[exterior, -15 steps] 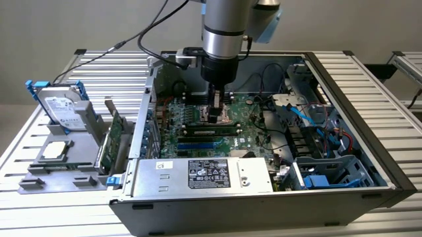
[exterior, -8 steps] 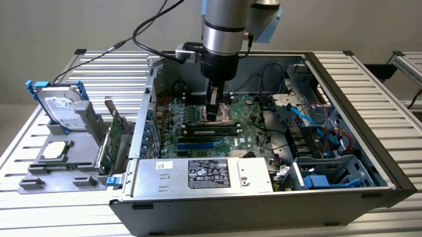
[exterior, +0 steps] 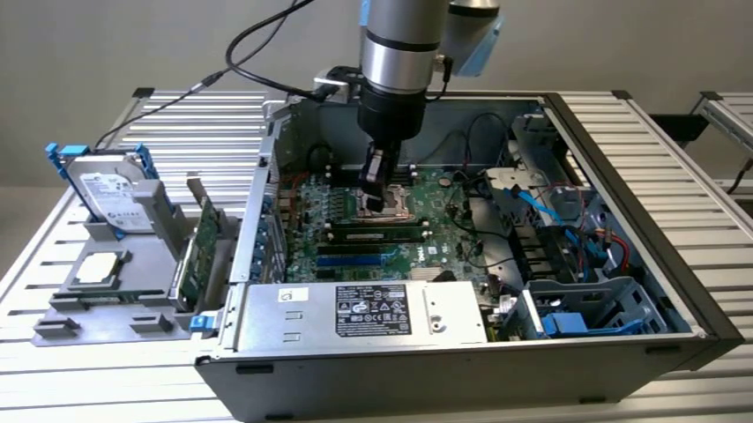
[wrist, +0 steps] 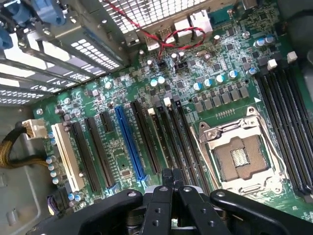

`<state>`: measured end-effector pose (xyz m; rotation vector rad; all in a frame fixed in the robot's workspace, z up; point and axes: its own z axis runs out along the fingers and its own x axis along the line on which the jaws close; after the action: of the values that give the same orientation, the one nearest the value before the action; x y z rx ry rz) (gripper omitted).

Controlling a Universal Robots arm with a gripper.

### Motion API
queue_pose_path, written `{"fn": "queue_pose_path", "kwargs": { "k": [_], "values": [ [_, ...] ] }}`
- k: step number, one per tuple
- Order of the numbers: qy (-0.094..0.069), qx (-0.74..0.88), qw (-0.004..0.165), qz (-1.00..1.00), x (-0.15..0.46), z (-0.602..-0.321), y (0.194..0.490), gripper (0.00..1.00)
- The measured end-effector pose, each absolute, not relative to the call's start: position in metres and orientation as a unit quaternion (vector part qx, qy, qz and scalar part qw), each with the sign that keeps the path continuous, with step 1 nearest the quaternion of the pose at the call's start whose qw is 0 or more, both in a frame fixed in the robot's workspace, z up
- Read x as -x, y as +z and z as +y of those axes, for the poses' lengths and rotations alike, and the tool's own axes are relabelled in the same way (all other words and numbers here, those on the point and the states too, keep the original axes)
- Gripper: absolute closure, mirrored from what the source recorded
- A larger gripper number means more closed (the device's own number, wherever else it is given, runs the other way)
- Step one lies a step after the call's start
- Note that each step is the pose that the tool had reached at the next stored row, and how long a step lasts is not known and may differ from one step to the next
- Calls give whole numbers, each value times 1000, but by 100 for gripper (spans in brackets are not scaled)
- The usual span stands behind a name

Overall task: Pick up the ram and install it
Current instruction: 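Press down the ram until it locks into place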

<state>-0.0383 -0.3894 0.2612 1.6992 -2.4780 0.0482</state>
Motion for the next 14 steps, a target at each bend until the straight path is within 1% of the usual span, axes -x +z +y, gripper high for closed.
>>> {"fn": "queue_pose_path", "kwargs": {
  "k": [14],
  "values": [
    [10, -479, 69, -875, 38, -389, 261, 89]
  ]
}}
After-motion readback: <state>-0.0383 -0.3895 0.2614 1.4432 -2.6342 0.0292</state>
